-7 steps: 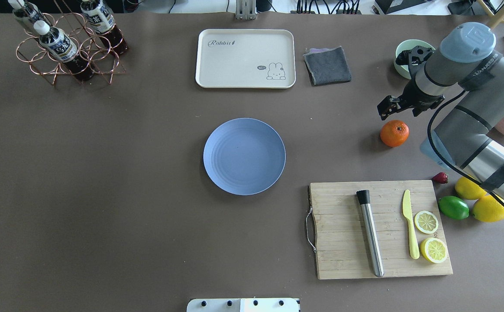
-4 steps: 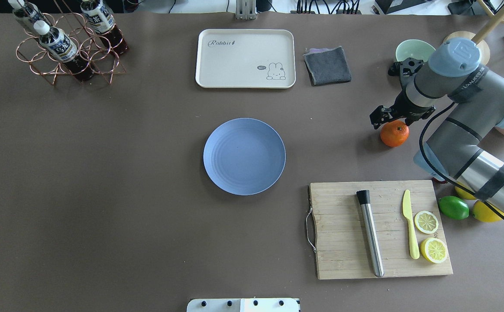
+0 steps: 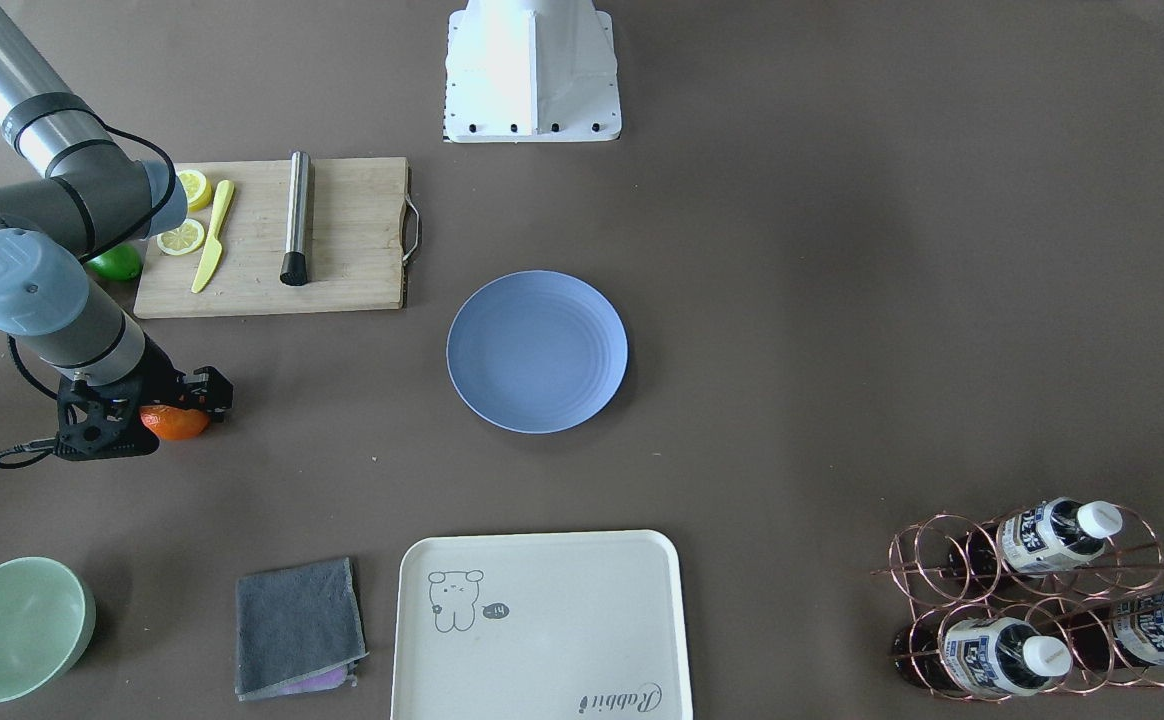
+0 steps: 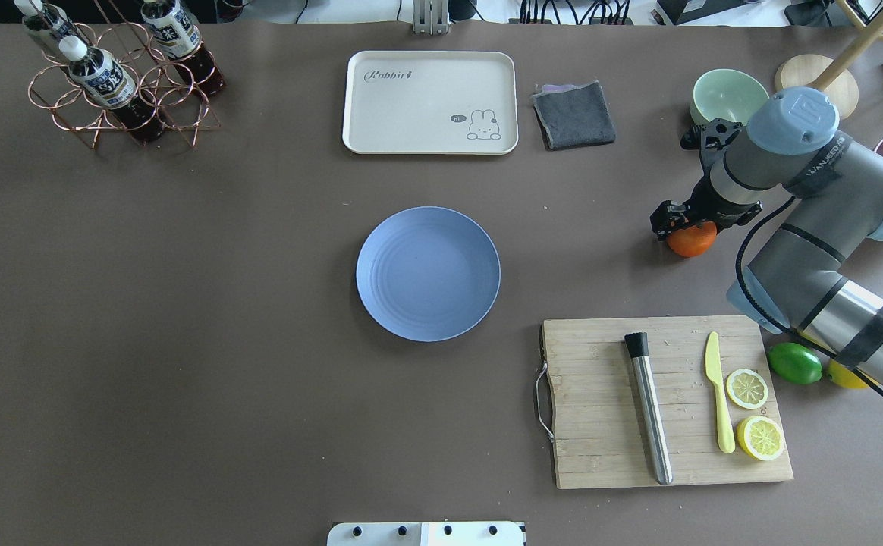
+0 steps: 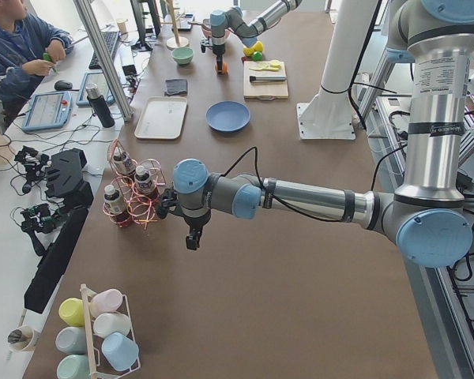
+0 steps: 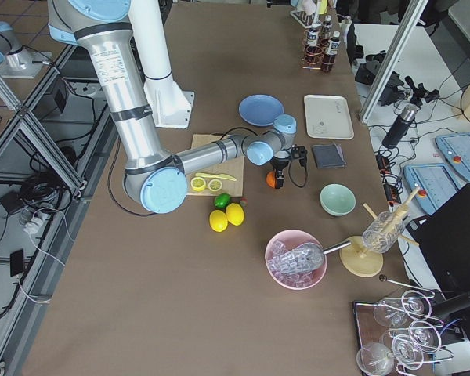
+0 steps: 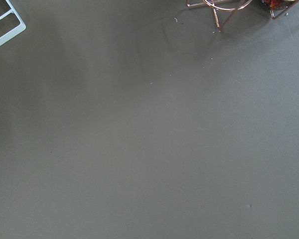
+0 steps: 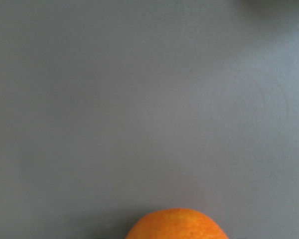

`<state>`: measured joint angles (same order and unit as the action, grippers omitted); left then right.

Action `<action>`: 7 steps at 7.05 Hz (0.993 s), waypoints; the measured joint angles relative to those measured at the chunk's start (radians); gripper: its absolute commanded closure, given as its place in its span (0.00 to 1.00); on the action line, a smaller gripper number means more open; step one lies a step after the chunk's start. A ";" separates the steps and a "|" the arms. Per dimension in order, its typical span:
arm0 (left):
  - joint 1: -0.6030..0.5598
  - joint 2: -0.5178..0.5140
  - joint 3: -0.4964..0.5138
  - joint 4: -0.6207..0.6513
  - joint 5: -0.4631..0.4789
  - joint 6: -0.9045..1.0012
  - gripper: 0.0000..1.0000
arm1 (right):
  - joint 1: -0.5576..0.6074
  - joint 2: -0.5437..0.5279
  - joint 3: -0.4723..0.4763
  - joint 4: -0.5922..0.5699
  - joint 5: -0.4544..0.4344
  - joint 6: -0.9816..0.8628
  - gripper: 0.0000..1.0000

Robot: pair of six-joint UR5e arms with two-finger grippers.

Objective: Pick orange to plate
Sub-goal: 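Lift the orange with the right gripper and carry it over the plate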

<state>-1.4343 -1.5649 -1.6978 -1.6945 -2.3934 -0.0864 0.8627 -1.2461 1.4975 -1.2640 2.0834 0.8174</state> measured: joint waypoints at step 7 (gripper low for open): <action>0.000 0.020 -0.007 0.001 -0.040 -0.007 0.02 | -0.209 0.369 0.026 -0.203 -0.103 0.448 1.00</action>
<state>-1.4343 -1.5451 -1.7047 -1.6936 -2.4333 -0.0938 0.6541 -0.8773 1.5238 -1.4674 1.9805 1.2651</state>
